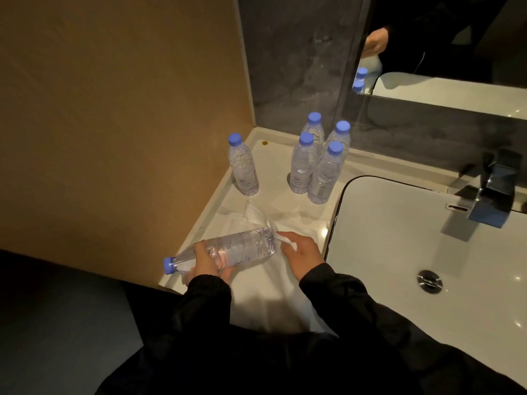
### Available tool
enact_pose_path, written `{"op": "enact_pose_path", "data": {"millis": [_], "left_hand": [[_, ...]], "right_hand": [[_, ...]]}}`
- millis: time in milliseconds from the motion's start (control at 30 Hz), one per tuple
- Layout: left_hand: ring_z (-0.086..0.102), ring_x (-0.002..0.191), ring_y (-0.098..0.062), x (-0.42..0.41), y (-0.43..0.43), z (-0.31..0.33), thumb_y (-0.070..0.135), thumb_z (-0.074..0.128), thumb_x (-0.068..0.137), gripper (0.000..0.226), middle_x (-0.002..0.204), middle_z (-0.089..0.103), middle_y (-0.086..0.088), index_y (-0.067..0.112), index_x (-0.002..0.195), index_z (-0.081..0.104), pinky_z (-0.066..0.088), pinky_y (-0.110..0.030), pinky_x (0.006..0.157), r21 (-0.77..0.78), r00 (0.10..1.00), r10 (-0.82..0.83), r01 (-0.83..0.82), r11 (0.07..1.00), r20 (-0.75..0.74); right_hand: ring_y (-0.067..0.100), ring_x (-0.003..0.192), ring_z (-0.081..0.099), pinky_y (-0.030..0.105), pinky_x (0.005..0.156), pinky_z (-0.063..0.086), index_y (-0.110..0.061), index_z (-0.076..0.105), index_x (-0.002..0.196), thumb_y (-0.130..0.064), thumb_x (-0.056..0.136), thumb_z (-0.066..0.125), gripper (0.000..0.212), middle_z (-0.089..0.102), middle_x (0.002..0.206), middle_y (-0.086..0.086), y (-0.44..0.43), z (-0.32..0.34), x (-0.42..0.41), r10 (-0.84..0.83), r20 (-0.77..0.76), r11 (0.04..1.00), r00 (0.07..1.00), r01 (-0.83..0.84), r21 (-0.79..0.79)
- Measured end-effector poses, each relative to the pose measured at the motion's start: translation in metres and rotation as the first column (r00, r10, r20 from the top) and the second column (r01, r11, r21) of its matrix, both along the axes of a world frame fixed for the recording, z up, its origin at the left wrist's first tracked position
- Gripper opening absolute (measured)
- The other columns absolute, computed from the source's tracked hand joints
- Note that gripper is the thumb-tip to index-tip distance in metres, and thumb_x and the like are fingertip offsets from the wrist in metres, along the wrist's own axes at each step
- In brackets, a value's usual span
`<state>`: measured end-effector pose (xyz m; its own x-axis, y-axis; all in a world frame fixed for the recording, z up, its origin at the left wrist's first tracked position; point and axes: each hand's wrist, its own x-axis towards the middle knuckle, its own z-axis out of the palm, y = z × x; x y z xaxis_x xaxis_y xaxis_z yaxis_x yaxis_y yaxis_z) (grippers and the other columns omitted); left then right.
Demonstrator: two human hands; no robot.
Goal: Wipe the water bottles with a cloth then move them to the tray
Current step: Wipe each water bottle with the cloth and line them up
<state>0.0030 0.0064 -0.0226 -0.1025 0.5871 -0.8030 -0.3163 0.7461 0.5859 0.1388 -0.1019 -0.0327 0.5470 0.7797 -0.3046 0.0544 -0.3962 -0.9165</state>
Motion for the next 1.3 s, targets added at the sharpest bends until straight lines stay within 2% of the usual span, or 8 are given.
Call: {"op": "enact_pose_path", "data": {"millis": [167, 233, 600, 733, 833, 933, 1067, 1300], "left_hand": [[0.068, 0.089, -0.024, -0.005, 0.001, 0.006, 0.034, 0.072, 0.071, 0.058, 0.108, 0.066, -0.014, 0.009, 0.12, 0.052, 0.06, -0.038, 0.062, 0.006, 0.998, -0.055, 0.055, 0.998, -0.027], [0.067, 0.089, -0.024, 0.0, -0.002, 0.012, 0.03, 0.069, 0.074, 0.042, 0.104, 0.066, -0.012, 0.01, 0.109, 0.056, 0.059, -0.037, 0.064, 0.043, 0.998, -0.055, 0.057, 0.997, -0.035], [0.068, 0.094, -0.026, 0.014, -0.001, 0.011, 0.027, 0.07, 0.072, 0.049, 0.11, 0.068, -0.012, 0.01, 0.115, 0.055, 0.06, -0.044, 0.073, 0.101, 0.996, 0.06, -0.054, 0.993, -0.059], [0.071, 0.089, -0.028, 0.018, 0.011, 0.012, 0.023, 0.069, 0.072, 0.037, 0.105, 0.071, -0.014, 0.01, 0.106, 0.063, 0.059, -0.048, 0.077, 0.191, 0.99, -0.019, 0.046, 0.981, -0.139], [0.069, 0.081, -0.023, 0.031, 0.029, 0.02, 0.017, 0.072, 0.072, 0.024, 0.093, 0.07, -0.008, 0.014, 0.094, 0.062, 0.058, -0.043, 0.08, 0.353, 0.96, -0.07, 0.167, 0.921, -0.273], [0.061, 0.072, -0.011, 0.047, 0.049, 0.031, 0.007, 0.076, 0.072, 0.031, 0.085, 0.064, 0.0, 0.01, 0.098, 0.059, 0.051, -0.032, 0.081, 0.521, 0.904, -0.111, 0.334, 0.786, -0.413], [0.063, 0.1, -0.022, 0.061, 0.086, 0.022, 0.016, 0.084, 0.065, 0.064, 0.114, 0.065, -0.007, 0.01, 0.12, 0.053, 0.046, -0.036, 0.101, 0.505, 0.837, -0.202, 0.48, 0.717, -0.509], [0.058, 0.097, -0.021, 0.085, 0.111, 0.007, 0.013, 0.084, 0.067, 0.056, 0.104, 0.059, 0.0, 0.012, 0.116, 0.056, 0.042, -0.028, 0.09, 0.405, 0.732, -0.325, 0.627, 0.666, -0.598]], "right_hand": [[0.016, 0.097, 0.057, 0.015, 0.08, 0.041, -0.008, 0.065, 0.113, 0.0, 0.091, 0.043, 0.032, 0.065, 0.102, 0.003, -0.001, 0.001, 0.004, -0.011, -0.04, 0.999, 0.999, 0.013, 0.031], [0.017, 0.099, 0.057, 0.02, 0.084, 0.039, -0.006, 0.065, 0.113, 0.0, 0.091, 0.044, 0.031, 0.066, 0.107, 0.007, 0.004, 0.001, 0.009, -0.038, -0.091, 0.999, 0.995, 0.04, 0.02], [0.016, 0.099, 0.055, -0.004, 0.068, 0.039, -0.001, 0.065, 0.112, 0.006, 0.088, 0.043, 0.032, 0.064, 0.11, 0.01, 0.005, -0.005, 0.021, -0.054, -0.149, 0.999, 0.987, 0.053, -0.012], [0.019, 0.102, 0.055, -0.005, 0.069, 0.038, 0.002, 0.063, 0.114, 0.006, 0.089, 0.044, 0.032, 0.063, 0.117, 0.015, 0.012, -0.013, 0.025, -0.055, -0.13, 0.997, 0.99, 0.046, -0.065], [0.033, 0.114, 0.055, 0.018, 0.087, 0.045, 0.009, 0.059, 0.115, 0.001, 0.091, 0.043, 0.03, 0.06, 0.123, 0.023, 0.018, -0.025, 0.029, -0.052, -0.096, 0.986, 0.994, 0.036, -0.164], [0.032, 0.115, 0.056, 0.031, 0.098, 0.042, -0.005, 0.061, 0.118, -0.008, 0.092, 0.044, 0.032, 0.062, 0.123, 0.016, 0.018, -0.037, 0.038, -0.098, -0.038, 0.957, 0.994, 0.084, -0.276], [0.033, 0.11, 0.058, 0.034, 0.096, 0.045, -0.011, 0.062, 0.117, -0.013, 0.091, 0.043, 0.032, 0.064, 0.118, 0.017, 0.015, -0.042, 0.044, -0.129, -0.006, 0.927, 0.992, 0.119, -0.356], [0.031, 0.117, 0.053, 0.028, 0.096, 0.04, -0.011, 0.054, 0.126, -0.016, 0.094, 0.043, 0.034, 0.056, 0.129, 0.015, 0.014, -0.042, 0.036, -0.147, -0.028, 0.904, 0.989, 0.123, -0.41]]}}
